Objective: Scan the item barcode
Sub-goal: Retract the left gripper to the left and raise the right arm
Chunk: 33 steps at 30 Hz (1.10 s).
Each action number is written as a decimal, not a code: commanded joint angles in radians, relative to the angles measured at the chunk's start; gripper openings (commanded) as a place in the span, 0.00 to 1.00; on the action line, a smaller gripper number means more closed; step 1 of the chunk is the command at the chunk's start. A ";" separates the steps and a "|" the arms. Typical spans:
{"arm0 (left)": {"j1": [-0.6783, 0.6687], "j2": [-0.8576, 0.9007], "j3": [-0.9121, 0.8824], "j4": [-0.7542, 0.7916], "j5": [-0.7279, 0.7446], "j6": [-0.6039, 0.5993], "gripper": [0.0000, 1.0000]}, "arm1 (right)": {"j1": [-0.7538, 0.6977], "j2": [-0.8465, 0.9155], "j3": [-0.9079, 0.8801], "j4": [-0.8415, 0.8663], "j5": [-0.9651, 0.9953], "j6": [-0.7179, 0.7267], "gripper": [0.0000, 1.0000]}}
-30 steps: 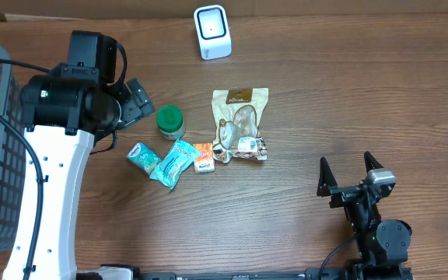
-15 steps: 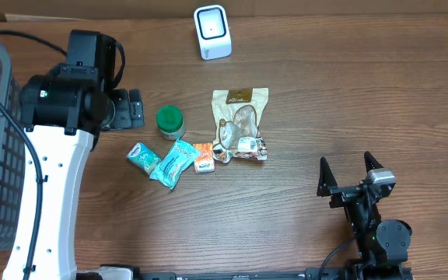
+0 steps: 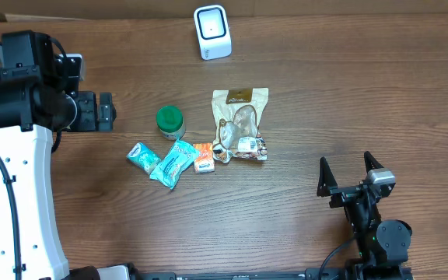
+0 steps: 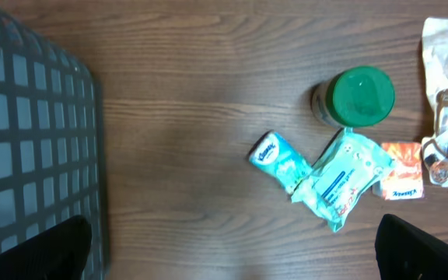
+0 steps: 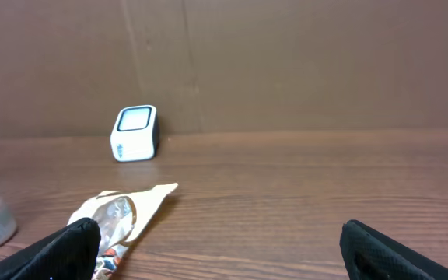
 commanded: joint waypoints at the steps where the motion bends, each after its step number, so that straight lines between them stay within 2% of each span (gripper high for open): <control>1: 0.013 0.003 0.010 0.013 0.033 -0.003 1.00 | -0.002 -0.008 -0.010 0.042 -0.091 0.005 1.00; 4: 0.013 0.003 0.010 0.014 0.033 -0.045 1.00 | -0.002 -0.008 -0.010 0.048 -0.222 0.018 1.00; 7: 0.013 0.003 0.010 0.014 0.032 -0.050 1.00 | -0.002 -0.008 -0.010 0.019 -0.257 0.198 1.00; 8: 0.013 0.003 0.010 0.014 0.032 -0.050 0.99 | -0.002 -0.008 -0.007 0.018 -0.284 0.215 1.00; 11: 0.013 0.003 0.010 0.014 0.032 -0.050 0.99 | -0.002 -0.008 0.039 -0.040 -0.329 0.214 1.00; 17: 0.013 0.003 0.010 0.014 0.032 -0.050 1.00 | -0.002 0.074 0.257 -0.281 -0.353 0.212 1.00; 19: 0.013 0.003 0.010 0.014 0.032 -0.050 0.99 | -0.002 0.155 0.357 -0.355 -0.354 0.212 1.00; 21: 0.013 0.003 0.010 0.014 0.032 -0.050 1.00 | -0.002 0.313 0.523 -0.496 -0.359 0.205 1.00; 22: 0.013 0.003 0.010 0.014 0.032 -0.050 1.00 | -0.002 0.433 0.644 -0.618 -0.364 0.205 1.00; 28: 0.013 0.003 0.010 0.014 0.032 -0.050 1.00 | -0.002 0.799 0.988 -0.957 -0.380 0.206 1.00; 33: 0.013 0.003 0.010 0.014 0.032 -0.050 1.00 | -0.002 0.990 1.072 -0.974 -0.511 0.255 1.00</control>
